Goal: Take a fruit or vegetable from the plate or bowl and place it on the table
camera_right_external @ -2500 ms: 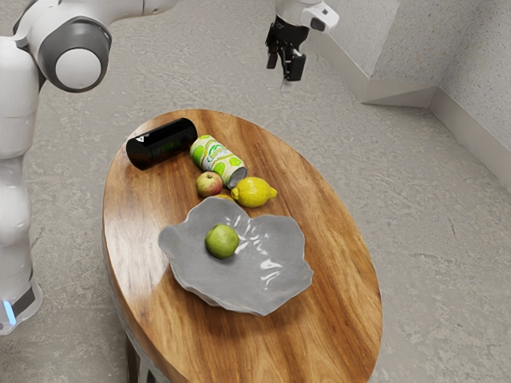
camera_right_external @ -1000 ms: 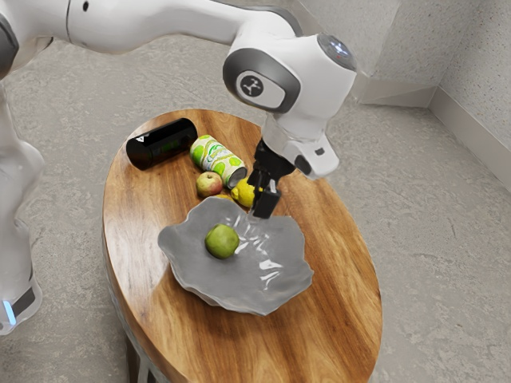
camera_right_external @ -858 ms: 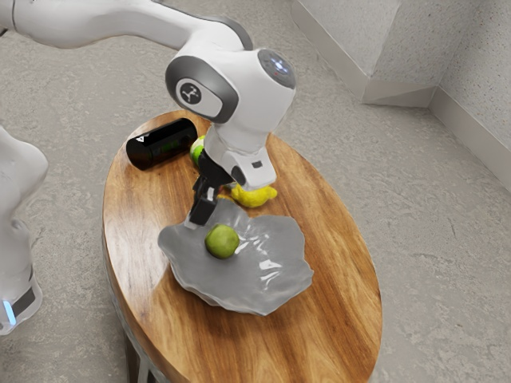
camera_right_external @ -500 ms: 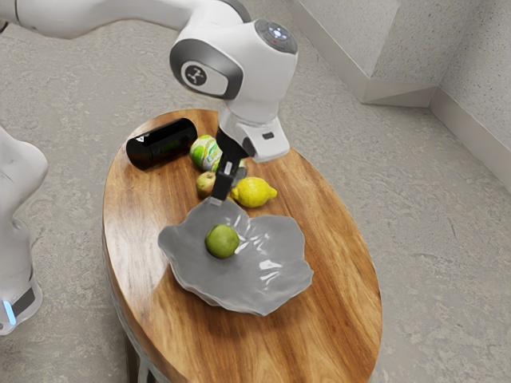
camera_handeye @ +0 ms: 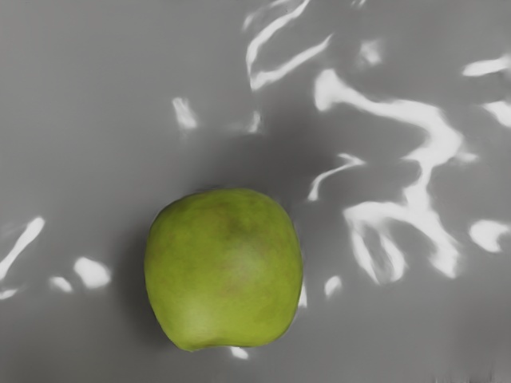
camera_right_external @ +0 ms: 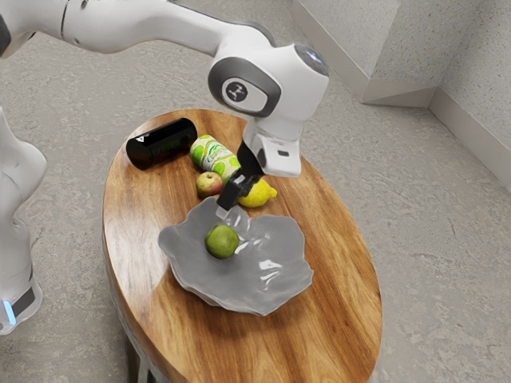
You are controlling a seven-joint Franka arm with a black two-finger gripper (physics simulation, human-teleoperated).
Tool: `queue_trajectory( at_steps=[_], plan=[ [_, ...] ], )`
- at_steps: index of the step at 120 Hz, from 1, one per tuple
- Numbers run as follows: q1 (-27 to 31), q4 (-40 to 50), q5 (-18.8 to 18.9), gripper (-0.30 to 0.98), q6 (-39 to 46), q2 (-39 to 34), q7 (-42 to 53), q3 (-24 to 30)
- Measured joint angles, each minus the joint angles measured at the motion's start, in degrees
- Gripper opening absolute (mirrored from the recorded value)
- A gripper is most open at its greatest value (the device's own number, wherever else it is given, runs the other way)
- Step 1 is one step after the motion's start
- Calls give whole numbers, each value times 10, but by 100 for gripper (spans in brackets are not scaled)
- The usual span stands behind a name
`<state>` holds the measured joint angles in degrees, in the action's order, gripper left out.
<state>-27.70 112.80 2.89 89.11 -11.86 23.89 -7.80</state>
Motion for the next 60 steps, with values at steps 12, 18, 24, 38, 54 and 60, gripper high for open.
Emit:
queue_trajectory(
  at_steps=[12, 18, 24, 38, 54, 60],
  plan=[
    [-15, 31, -9, 69, -1, -21, 27, 1],
    [-18, 46, -13, 69, -1, -34, 38, 1],
    [-20, 53, -17, 69, -1, -41, 48, 1],
    [-23, 57, -25, 69, 0, -45, 65, 1],
    [-20, 58, -29, 69, 0, -37, 82, 0],
    [-22, 62, -32, 69, 3, -34, 87, 0]
  ],
)
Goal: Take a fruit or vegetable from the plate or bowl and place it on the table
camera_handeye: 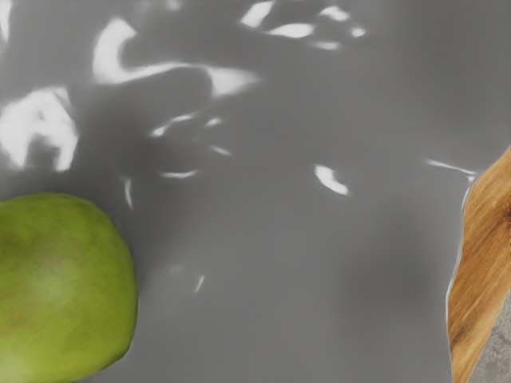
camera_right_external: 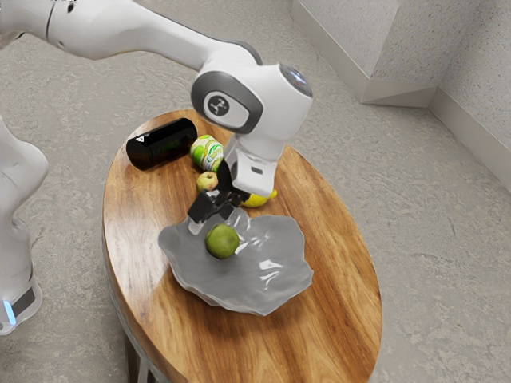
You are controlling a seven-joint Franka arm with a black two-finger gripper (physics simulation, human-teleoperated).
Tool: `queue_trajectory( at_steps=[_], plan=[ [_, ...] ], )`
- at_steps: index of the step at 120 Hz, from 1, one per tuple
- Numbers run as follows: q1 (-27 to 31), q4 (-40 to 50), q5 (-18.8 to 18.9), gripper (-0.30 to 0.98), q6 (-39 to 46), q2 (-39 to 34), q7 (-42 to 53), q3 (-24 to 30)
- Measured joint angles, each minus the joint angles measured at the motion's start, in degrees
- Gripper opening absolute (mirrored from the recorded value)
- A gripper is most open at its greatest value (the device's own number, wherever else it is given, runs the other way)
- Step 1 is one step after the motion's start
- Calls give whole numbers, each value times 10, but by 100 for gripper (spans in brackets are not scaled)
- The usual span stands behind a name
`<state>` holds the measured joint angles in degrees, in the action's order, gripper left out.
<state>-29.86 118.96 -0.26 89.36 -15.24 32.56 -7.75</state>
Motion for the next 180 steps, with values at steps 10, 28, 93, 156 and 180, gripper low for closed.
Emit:
queue_trajectory(
  at_steps=[10, 28, 93, 156, 180],
  plan=[
    [-2, 8, -5, 69, 5, 5, 8, 0],
    [-1, 20, -10, 69, 14, 6, 19, -1],
    [22, -14, 15, 69, 25, 47, 53, -29],
    [40, -18, 14, 69, 54, 71, 93, -31],
    [38, -13, 7, 69, 64, 81, 102, -31]
  ],
)
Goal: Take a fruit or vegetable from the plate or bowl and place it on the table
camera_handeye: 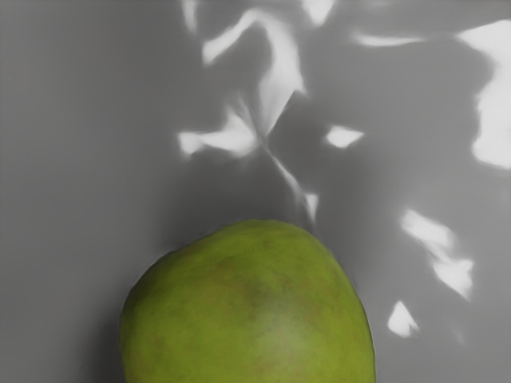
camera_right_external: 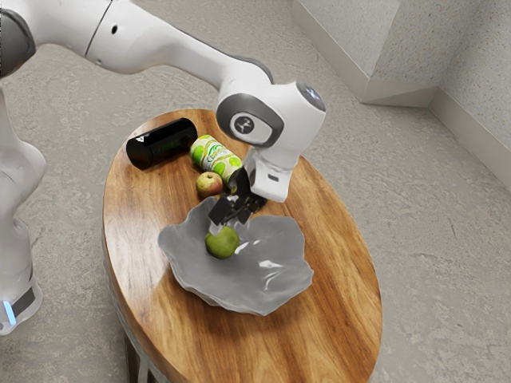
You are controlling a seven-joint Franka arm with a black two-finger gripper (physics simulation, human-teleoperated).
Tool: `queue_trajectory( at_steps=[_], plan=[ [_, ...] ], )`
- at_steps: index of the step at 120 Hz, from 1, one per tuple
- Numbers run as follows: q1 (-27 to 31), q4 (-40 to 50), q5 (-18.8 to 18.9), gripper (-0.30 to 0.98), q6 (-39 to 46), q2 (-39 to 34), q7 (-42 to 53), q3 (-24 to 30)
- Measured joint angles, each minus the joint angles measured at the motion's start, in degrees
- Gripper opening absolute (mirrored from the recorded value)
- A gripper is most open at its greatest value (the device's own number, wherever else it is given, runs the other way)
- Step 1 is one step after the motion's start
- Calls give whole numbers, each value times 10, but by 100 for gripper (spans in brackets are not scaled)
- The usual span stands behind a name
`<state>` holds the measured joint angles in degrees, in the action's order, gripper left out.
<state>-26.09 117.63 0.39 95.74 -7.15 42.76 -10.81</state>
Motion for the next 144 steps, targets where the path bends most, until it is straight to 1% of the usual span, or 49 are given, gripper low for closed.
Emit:
queue_trajectory(
  at_steps=[45, 85, 144],
  plan=[
    [0, 18, -15, 69, 16, 6, 11, 0],
    [4, 27, -6, 69, 27, 7, 17, -1],
    [2, 42, -10, 69, 46, 12, 20, -1]
  ],
)
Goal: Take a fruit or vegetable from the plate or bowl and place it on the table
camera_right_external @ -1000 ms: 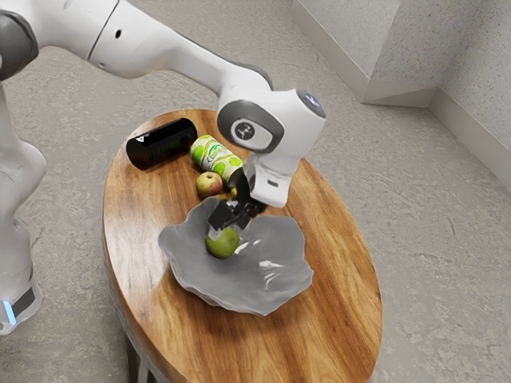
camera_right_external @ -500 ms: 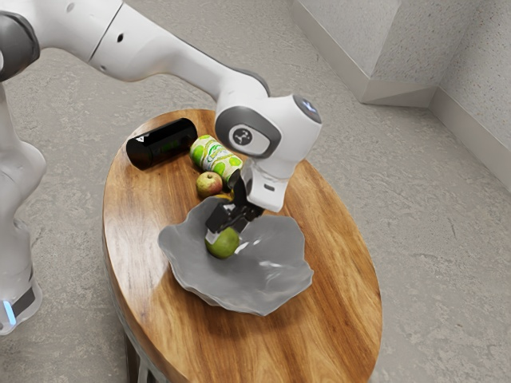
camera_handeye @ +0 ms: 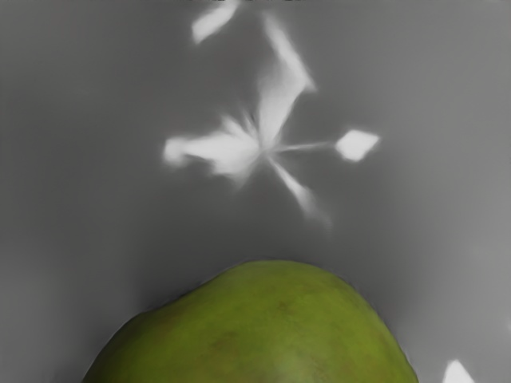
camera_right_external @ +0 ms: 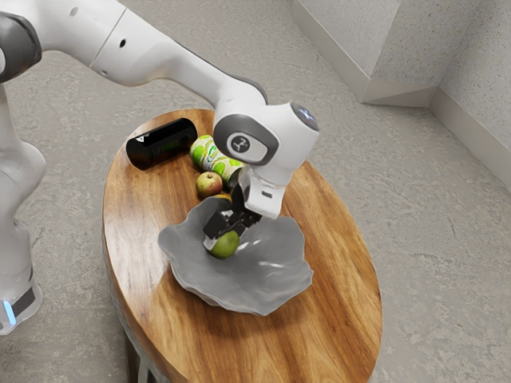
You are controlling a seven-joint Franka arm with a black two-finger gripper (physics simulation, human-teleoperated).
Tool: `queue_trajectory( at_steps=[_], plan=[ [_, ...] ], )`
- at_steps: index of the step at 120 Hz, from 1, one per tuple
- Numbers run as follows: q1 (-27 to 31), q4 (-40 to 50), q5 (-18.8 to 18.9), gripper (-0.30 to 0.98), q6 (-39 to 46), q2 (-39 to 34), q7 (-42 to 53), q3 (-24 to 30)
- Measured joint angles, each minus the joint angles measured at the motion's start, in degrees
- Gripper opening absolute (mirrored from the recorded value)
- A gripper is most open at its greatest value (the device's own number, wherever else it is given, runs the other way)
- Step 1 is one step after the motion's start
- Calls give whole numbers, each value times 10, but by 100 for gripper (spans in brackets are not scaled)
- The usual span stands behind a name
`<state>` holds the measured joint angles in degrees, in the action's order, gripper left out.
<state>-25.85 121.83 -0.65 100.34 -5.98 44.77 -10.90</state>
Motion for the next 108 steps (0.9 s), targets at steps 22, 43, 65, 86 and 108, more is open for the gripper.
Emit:
queue_trajectory(
  at_steps=[22, 43, 65, 86, 108],
  plan=[
    [-1, 1, 0, 69, 5, 6, 0, 0],
    [-1, 2, -1, 68, 10, 7, 1, 0],
    [2, 2, -5, 36, 14, 7, 0, 0],
    [0, -15, -1, 31, 18, 2, 0, 1],
    [-48, -70, 6, 33, 17, -16, 0, 4]
  ],
)
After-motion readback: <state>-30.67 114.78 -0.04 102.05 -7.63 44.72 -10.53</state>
